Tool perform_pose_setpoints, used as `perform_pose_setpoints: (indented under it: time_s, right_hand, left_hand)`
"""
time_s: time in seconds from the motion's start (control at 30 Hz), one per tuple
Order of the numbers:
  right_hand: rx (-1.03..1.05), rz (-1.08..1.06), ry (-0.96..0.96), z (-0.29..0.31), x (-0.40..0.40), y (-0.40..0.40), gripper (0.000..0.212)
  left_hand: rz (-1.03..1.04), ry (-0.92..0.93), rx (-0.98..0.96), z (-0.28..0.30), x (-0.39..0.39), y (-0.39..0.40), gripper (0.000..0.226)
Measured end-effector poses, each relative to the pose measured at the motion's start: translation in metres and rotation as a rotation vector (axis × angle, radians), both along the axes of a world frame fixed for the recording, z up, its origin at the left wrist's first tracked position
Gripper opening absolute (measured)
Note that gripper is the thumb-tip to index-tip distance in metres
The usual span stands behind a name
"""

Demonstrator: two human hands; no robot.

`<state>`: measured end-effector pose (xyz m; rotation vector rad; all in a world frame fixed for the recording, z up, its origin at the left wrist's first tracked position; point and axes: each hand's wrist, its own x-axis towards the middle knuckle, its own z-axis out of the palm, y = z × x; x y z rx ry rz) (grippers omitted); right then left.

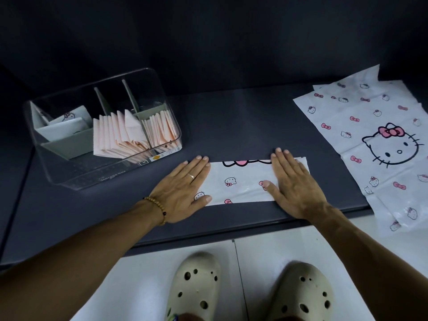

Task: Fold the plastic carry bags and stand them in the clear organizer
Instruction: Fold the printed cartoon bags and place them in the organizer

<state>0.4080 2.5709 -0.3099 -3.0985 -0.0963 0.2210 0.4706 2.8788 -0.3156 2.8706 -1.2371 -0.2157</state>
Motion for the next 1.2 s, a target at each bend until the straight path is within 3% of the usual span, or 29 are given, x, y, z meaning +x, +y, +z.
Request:
perform_pose_setpoints:
  time_s: [0.27,0.33,0.43,0.53,0.63,0.77,0.83,0.93,1.07,1.13,1.2]
  right_hand:
    - [-0.050,-0.237,0.016,0.007,0.002,-0.012,0.064]
    - [-0.018,-0.297,-0.094,0.015,-0.003,0.009,0.057]
    - [0.073,-0.079,-0.351,0.020,-0.024,0.062,0.043]
    - [0.138,0.095,-0.304,0.017,-0.039,0.097,0.029]
    - [0.183,0.015,-0.302,0.018,-0.038,0.098,0.017]
    - [0.231,-0.004,-0.267,0.023,-0.038,0.095,0.024]
    - [0.194,0.062,-0.235,0.025,-0.038,0.098,0.034]
    - [0.215,0.025,-0.224,0.027,-0.032,0.102,0.017]
    - [0.523,-0.256,-0.251,0.031,-0.016,0.102,0.014]
    - [0.724,-0.343,-0.159,0.036,-0.012,0.092,0.025]
    - [0.938,-0.420,0.010,0.040,-0.013,0.084,0.037]
  left_hand:
    - [0.040,0.000,-0.027,-0.003,-0.001,-0.003,0.078]
    - [0.063,0.029,-0.070,0.000,-0.004,-0.005,0.073]
    - [0.126,0.068,-0.147,0.002,-0.010,-0.009,0.061]
    - [0.154,0.086,-0.148,0.004,-0.020,-0.009,0.076]
    - [0.070,0.111,-0.188,0.010,-0.030,0.001,0.081]
    - [-0.007,0.076,-0.140,0.015,-0.038,0.009,0.050]
    - [0.026,0.056,-0.170,0.015,-0.039,0.005,0.041]
    - [0.124,0.077,-0.261,0.019,-0.039,-0.003,0.040]
    - [0.381,0.408,-0.561,0.035,-0.033,-0.005,0.048]
    - [0.454,0.546,-0.795,0.045,-0.027,-0.007,0.026]
    - [0.495,0.736,-0.941,0.053,-0.022,-0.013,0.019]
